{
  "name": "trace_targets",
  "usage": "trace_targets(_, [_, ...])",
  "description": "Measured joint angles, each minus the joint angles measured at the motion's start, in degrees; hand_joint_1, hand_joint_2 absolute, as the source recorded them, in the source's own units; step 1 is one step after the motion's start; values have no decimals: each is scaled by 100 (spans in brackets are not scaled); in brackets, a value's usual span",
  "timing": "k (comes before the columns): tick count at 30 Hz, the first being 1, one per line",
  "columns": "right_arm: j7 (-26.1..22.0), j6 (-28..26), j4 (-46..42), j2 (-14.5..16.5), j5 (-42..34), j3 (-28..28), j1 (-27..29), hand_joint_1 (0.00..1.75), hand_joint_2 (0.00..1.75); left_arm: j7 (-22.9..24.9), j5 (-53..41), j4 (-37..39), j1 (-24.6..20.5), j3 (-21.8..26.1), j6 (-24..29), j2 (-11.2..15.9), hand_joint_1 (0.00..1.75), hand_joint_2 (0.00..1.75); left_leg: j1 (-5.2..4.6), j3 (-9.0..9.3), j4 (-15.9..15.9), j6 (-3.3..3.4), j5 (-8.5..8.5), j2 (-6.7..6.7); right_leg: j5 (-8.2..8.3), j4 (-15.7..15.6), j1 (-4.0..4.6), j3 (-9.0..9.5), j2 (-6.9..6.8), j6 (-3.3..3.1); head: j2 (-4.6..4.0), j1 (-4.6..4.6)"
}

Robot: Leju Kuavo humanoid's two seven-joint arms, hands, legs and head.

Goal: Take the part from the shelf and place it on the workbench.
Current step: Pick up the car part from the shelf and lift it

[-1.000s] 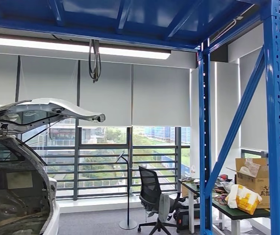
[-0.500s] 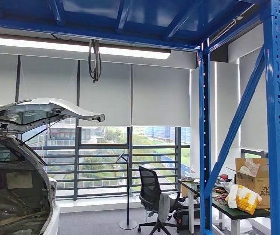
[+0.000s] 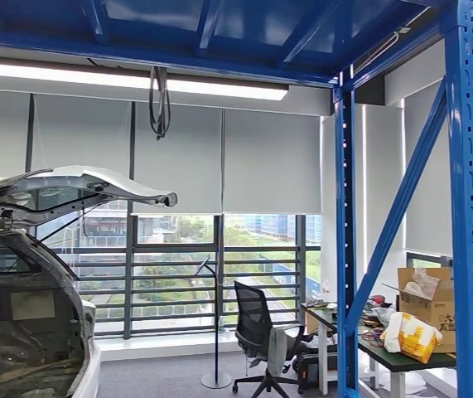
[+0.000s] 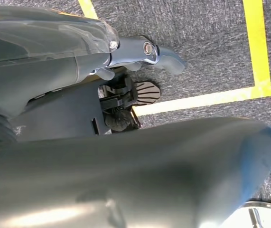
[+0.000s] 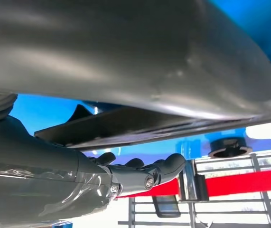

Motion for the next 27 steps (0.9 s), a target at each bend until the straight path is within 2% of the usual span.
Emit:
trace_targets(11, [209,-94,2,-54,231,-213,-168,0,0,37,-25,0,1,-74,-3,-15,0,175,0,0,0,0,0,0,0,0,0,0,0,0,0,0])
trace_targets(27, [228,-16,11,-68,243,-456,-199,0,0,60,-50,0,3,-132,-8,-19,0,175,0,0,0,0,0,0,0,0,0,0,0,0,0,0])
